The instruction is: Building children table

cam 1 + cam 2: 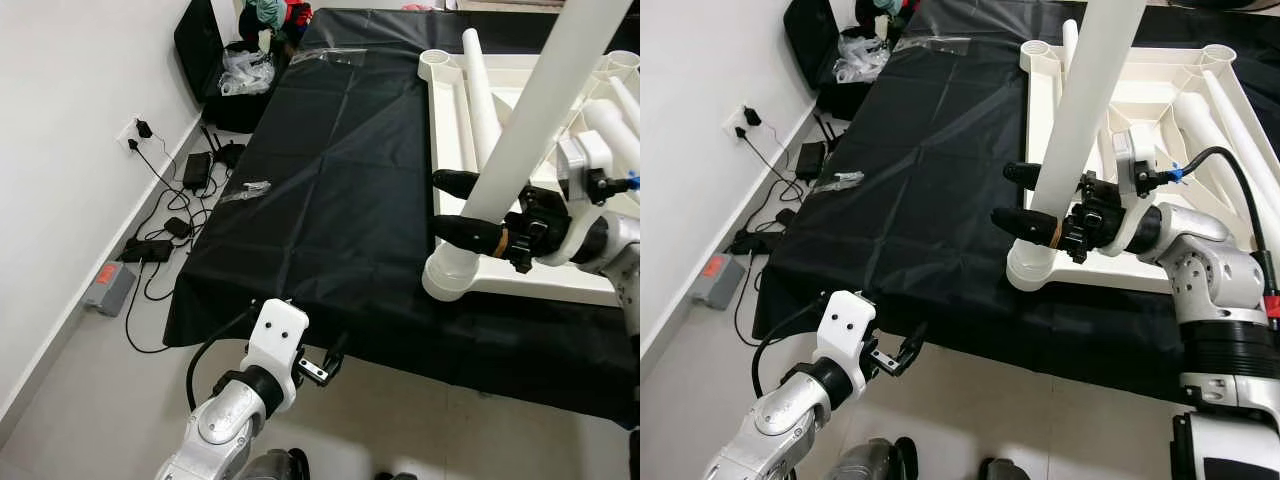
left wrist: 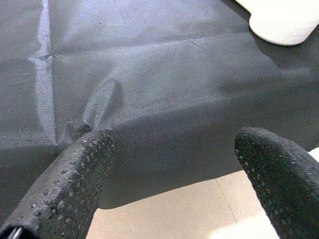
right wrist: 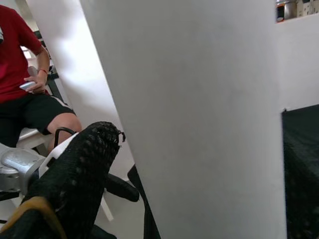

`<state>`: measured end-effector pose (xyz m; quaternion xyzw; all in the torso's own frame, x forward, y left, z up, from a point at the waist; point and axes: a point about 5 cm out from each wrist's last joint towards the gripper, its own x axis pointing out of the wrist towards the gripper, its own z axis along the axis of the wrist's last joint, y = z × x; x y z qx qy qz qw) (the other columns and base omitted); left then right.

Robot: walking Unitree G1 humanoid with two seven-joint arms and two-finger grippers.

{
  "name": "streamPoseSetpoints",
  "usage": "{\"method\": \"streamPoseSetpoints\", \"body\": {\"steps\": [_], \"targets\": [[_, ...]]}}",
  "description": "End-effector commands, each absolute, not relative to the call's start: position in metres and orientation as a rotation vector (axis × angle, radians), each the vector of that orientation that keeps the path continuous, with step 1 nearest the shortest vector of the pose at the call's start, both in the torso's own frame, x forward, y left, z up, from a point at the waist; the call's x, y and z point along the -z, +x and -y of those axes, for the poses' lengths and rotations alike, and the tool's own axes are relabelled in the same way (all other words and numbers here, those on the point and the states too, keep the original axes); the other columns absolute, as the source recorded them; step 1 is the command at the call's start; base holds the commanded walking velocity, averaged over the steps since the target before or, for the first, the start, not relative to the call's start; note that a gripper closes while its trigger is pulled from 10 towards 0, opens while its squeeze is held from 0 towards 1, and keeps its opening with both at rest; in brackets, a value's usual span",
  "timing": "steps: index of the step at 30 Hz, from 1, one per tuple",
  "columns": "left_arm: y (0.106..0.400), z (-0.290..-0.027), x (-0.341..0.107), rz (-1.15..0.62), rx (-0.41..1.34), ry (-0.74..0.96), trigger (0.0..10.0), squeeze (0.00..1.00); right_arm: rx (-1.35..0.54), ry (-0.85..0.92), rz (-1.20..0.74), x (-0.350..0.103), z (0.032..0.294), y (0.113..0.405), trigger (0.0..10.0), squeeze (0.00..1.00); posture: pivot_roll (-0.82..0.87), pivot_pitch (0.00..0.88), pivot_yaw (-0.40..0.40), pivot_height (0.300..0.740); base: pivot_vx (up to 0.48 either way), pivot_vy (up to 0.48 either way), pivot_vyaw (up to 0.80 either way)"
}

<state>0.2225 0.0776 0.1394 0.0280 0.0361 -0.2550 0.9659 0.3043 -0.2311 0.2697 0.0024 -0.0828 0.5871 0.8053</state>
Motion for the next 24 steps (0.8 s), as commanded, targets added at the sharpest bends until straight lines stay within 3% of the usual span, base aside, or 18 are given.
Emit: {"method": "streamPoseSetpoints", "body": {"steps": [1,24], "targets": [[0.219,-0.080,-0.136,-0.094,0.510,0.070,10.0,0.00,-1.278,-0.038,0.186,-0.271,0.222,0.304,10.0,0.00,0.16,0.222,0.018,0.740,0.000,0.000,0.00],[0.220,-0.079,-0.138,-0.089,0.507,0.069,10.0,0.00,-1.218,-0.143,0.220,-0.275,0.209,0.313,10.0,0.00,0.16,0.241,0.010,0.740,0.000,0.000,0.00]]}}
